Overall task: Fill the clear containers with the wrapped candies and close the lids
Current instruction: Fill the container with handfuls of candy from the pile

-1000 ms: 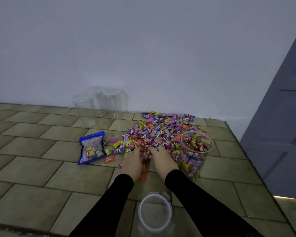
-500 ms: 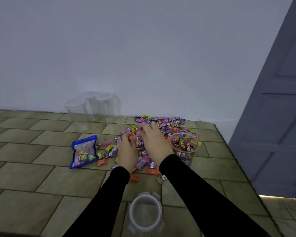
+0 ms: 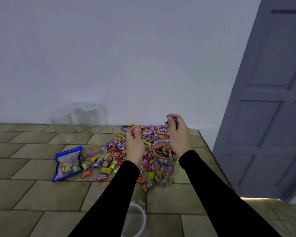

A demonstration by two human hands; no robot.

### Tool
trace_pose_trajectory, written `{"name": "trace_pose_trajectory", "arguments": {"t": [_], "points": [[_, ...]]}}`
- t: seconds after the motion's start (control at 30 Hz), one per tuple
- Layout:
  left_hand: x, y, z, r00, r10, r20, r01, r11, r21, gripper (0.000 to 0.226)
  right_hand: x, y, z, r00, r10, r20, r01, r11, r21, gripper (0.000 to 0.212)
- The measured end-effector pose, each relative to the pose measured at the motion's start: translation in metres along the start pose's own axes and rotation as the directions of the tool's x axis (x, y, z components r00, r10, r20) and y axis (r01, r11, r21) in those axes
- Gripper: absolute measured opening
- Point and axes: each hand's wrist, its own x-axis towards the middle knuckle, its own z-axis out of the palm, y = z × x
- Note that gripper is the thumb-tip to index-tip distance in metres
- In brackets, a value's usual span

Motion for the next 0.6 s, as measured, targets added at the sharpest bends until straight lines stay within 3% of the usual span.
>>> {"name": "trace_pose_trajectory", "arguments": {"t": [0.27, 0.6], "points": [[-0.010, 0.008, 0.034, 0.989, 0.125, 0.079, -0.126, 0.992, 0.003, 0.021, 0.012, 0.022, -0.002, 0.978, 0.138, -0.159, -0.109, 0.978, 0.176, 0.013], [-0.013, 0.002, 0.043, 0.959, 0.253, 0.130, -0.266, 0.960, 0.093, 0.019, 0.014, 0.029, 0.002, 0.978, 0.095, -0.183, -0.071, 0.988, 0.137, 0.016]]}}
